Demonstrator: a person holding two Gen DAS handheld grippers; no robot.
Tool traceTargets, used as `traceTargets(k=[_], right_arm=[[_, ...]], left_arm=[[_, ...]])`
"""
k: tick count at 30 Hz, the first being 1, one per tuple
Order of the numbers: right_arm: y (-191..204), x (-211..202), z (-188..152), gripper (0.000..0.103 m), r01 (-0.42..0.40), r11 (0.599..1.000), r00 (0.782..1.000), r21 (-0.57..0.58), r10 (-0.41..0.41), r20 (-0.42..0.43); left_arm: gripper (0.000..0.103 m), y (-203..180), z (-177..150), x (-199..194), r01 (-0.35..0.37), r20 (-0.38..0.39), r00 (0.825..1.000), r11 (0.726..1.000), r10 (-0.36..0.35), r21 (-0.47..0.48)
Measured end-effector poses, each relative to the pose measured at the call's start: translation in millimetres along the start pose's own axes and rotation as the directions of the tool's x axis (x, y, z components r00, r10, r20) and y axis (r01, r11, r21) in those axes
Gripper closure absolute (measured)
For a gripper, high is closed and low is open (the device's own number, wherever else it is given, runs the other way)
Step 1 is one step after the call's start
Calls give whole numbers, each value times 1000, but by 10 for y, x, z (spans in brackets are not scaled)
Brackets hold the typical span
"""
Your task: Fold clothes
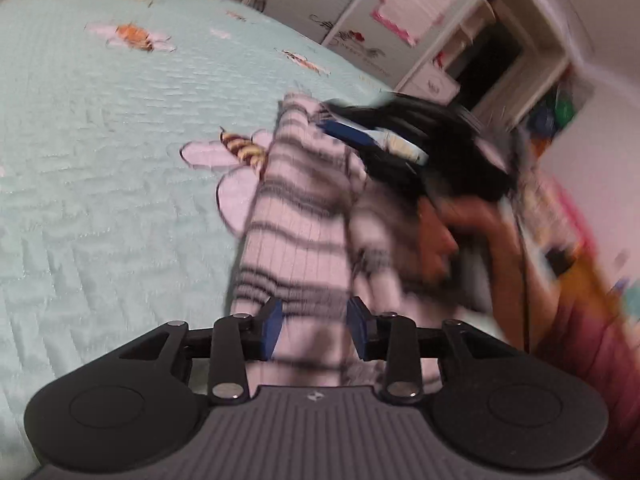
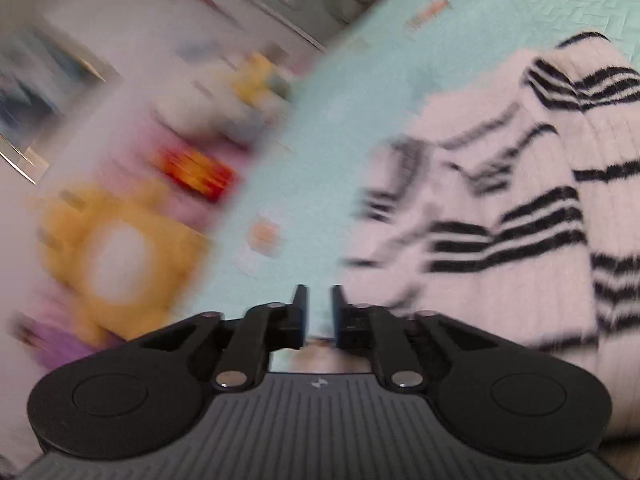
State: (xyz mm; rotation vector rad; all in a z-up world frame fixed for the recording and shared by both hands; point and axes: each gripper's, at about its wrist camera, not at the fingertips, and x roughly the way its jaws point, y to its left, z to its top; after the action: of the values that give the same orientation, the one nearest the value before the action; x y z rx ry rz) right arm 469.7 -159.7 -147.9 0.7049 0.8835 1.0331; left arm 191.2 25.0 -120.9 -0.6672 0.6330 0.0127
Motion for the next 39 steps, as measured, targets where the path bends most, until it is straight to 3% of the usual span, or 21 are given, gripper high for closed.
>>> traceTargets(k=[2,5,7,10,13,14,15,18,20,22,24,27,29,31,33,35,39], right_arm=[[6,-306,-99,71,-122,992,990,41,119,73],[-86,-612,-212,69,-136,990,983,45,129,134],[-265,-733,-253,68,-120,991,981,54,110,157],[-681,-786,-346,69,-212,971,961,111,186,205],[-932,-842,-349,65,-347,923,915,169,293,277],[-974,-836,-349,65,-359,916,913,178,305,272],[-984,-835,-343,64,-364,914,913,177,312,264],[-972,-841,-321,60,-379,911,908,162,333,254],[-975,-823,-291,58,-387,907,905,163,341,253],[-976,-801,-270,58,-392,905,904,164,347,250],[-957,-749,-230,57,-394,904,904,163,350,247],[-958,-740,-226,57,-414,892,896,181,364,256],[-944,-913,-205,56,-411,894,879,180,337,336],[-929,-1094,-184,56,-407,896,856,178,305,418],[-835,-1378,-64,56,-170,973,901,156,89,424],[-796,-1522,40,54,92,987,928,131,-132,347],[-964,-1581,80,58,121,982,964,148,-151,217]], left_arm=[[64,49,291,109,-8,29,1000,1000,8,-8],[58,113,744,401,-24,44,999,1000,24,-14],[56,155,989,721,-3,11,1000,1000,3,-21],[53,214,1189,1190,-31,-46,999,999,30,-36],[46,303,1287,1535,26,-101,994,998,-31,-52],[44,318,1311,1595,48,-93,994,997,-53,-57],[35,336,1340,1649,82,-91,992,994,-88,-66],[32,394,1413,1747,147,-84,984,982,-157,-114],[40,437,1424,1779,178,-79,979,975,-189,-130],[68,480,1393,1777,187,-80,977,973,-199,-135],[84,552,1342,1789,192,-88,974,970,-206,-151],[89,526,1267,1730,149,-73,985,984,-156,-92],[89,353,1228,1694,87,-65,994,996,-86,14],[89,245,1235,1678,45,-58,997,997,-41,63],[89,258,1252,1690,45,-67,997,997,-41,56],[86,348,1269,1691,67,-77,995,998,-66,8],[81,441,1297,1704,100,-86,991,993,-106,-65]])
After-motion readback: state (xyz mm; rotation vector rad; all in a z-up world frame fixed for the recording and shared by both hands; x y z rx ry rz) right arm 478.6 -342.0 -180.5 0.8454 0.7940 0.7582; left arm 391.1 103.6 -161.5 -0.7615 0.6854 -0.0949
